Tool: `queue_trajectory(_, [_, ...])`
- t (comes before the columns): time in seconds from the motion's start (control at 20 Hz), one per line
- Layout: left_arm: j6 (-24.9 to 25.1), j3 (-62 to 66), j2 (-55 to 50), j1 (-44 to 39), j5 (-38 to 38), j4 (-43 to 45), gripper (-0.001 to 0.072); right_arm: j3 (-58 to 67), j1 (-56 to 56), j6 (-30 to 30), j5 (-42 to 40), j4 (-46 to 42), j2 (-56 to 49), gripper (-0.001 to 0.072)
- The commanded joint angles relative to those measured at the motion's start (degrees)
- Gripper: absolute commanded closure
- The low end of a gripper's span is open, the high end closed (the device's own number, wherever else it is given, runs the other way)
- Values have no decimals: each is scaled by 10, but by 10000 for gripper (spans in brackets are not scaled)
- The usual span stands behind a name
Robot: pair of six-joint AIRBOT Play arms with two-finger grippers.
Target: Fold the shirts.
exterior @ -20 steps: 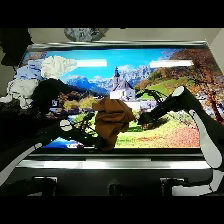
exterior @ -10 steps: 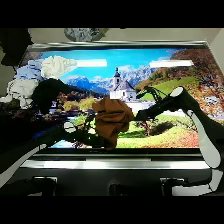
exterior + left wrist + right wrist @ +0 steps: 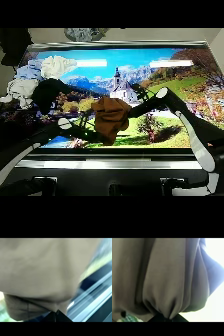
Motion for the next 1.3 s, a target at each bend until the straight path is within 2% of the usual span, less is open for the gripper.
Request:
queue_trajectory(0.0, [-49, 72, 94, 64, -3, 127, 682, 59, -17, -14, 8, -120, 82, 664])
queue_trajectory(0.1, [-72, 160, 177, 120, -3, 196, 682, 134, -33, -14, -1, -225, 175, 664])
queue_trajectory(0.2, [-80, 265, 249, 180, 4, 228, 682, 209, -43, -8, -45, -301, 276, 663])
queue_trajectory(0.35, [-115, 414, 323, 266, 25, 228, 681, 272, -44, 5, -117, -335, 413, 663])
queue_trajectory(0.4, [-119, 449, 339, 281, 29, 228, 682, 276, -44, 42, -126, -337, 453, 663])
queue_trajectory(0.5, [-125, 489, 363, 286, 29, 228, 682, 276, -44, 116, -97, -337, 508, 663])
queue_trajectory(0.55, [-125, 492, 375, 286, 29, 228, 681, 276, -44, 134, -63, -337, 525, 663])
queue_trajectory(0.7, [-125, 491, 381, 286, -9, 229, 681, 276, -44, 137, 41, -337, 538, 663])
queue_trajectory(0.8, [-125, 476, 368, 286, -75, 241, 681, 276, -44, 137, 138, -337, 522, 663])
queue_trajectory(0.85, [-125, 455, 360, 286, -115, 242, 681, 275, -44, 138, 224, -336, 503, 663])
queue_trajectory(0.95, [-125, 374, 348, 286, -196, 241, 680, 233, -44, 137, 366, -329, 458, 663])
queue_trajectory(1.0, [-125, 312, 346, 286, -217, 241, 680, 187, -44, 137, 400, -320, 446, 663])
queue_trajectory(1.1, [-124, 179, 348, 286, -220, 241, 680, 61, -44, 135, 379, -294, 442, 663])
queue_trajectory(1.2, [-123, 73, 343, 286, -197, 241, 680, -57, -44, 137, 297, -266, 440, 664])
queue_trajectory(1.25, [-123, 33, 336, 286, -165, 241, 680, -106, -44, 137, 229, -246, 431, 664])
